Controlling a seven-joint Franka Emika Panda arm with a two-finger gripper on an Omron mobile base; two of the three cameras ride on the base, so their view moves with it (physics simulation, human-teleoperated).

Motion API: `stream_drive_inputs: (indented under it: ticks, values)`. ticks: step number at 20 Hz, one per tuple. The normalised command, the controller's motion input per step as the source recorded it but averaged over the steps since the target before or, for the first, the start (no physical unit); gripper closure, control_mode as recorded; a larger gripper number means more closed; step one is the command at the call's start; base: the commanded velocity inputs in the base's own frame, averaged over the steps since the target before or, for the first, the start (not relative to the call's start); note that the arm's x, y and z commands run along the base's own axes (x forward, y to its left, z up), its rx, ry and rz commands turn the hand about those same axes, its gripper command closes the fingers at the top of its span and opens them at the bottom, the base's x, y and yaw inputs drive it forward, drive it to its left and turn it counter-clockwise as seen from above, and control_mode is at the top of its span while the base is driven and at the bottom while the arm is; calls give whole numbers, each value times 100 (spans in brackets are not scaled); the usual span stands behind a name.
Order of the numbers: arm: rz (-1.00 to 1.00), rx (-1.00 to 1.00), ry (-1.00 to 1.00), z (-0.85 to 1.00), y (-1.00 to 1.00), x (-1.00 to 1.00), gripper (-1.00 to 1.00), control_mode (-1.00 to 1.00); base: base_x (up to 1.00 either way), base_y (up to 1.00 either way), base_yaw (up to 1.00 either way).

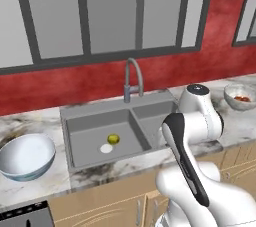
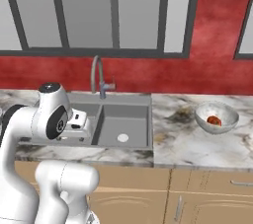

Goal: Pick the apples from the cabinet and place them in one bowl. Pick the pear from the sink and place it in the other bowl.

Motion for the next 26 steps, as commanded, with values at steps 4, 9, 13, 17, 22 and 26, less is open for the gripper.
stream_drive_inputs:
  ticks: [4, 9, 13, 17, 22, 26]
  values:
    - [0, 0, 0, 0, 0, 0, -100, 100, 13, 74, 6]
    - [0, 0, 0, 0, 0, 0, -100, 100, 75, 11, 2]
    - [0, 0, 0, 0, 0, 0, -100, 100, 89, 0, 7]
    - [0, 0, 0, 0, 0, 0, -100, 100, 49, 0, 9]
    - [2, 0, 0, 0, 0, 5, -100, -100, 0, 0, 0]
    - [0, 0, 0, 0, 0, 3, -100, -100, 0, 0, 0]
